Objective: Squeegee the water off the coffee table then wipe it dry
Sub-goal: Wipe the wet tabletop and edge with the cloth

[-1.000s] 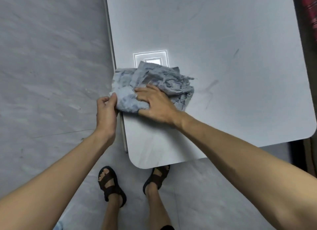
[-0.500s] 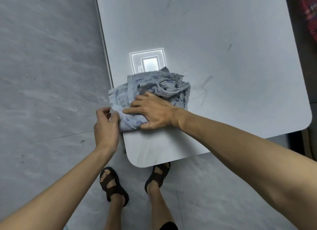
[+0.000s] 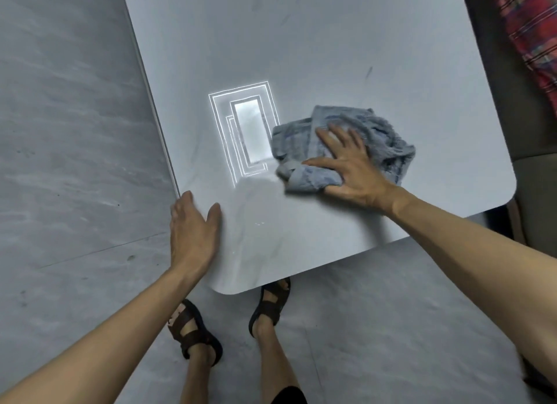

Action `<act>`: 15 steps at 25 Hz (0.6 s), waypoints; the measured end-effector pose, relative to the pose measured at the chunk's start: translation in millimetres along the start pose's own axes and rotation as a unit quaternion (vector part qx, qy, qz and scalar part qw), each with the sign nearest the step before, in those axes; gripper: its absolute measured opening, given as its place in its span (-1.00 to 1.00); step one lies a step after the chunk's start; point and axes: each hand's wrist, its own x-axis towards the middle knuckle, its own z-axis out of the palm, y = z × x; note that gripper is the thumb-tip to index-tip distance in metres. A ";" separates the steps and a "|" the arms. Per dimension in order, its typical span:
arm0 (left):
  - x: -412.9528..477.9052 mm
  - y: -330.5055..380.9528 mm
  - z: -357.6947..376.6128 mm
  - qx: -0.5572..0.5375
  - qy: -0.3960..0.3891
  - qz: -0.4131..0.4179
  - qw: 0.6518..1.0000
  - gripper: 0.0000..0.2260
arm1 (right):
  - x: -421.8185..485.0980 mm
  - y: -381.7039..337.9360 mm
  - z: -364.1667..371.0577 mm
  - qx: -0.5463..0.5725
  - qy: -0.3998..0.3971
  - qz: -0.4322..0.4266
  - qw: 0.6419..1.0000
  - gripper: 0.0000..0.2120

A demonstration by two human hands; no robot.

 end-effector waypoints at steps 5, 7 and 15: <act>-5.8 -3.9 0.9 -0.086 0.010 -0.035 0.996 -0.45 | -84.6 57.3 4.4 0.031 0.142 0.274 0.951 -0.44; -5.6 -7.5 -3.2 -0.094 0.010 -0.033 0.995 -0.45 | -97.0 57.9 10.5 0.034 0.189 0.357 0.914 -0.47; 0.2 -25.3 -22.8 -0.212 -0.003 -0.052 0.976 -0.58 | -21.0 -33.4 25.6 0.139 0.280 0.604 0.733 -0.44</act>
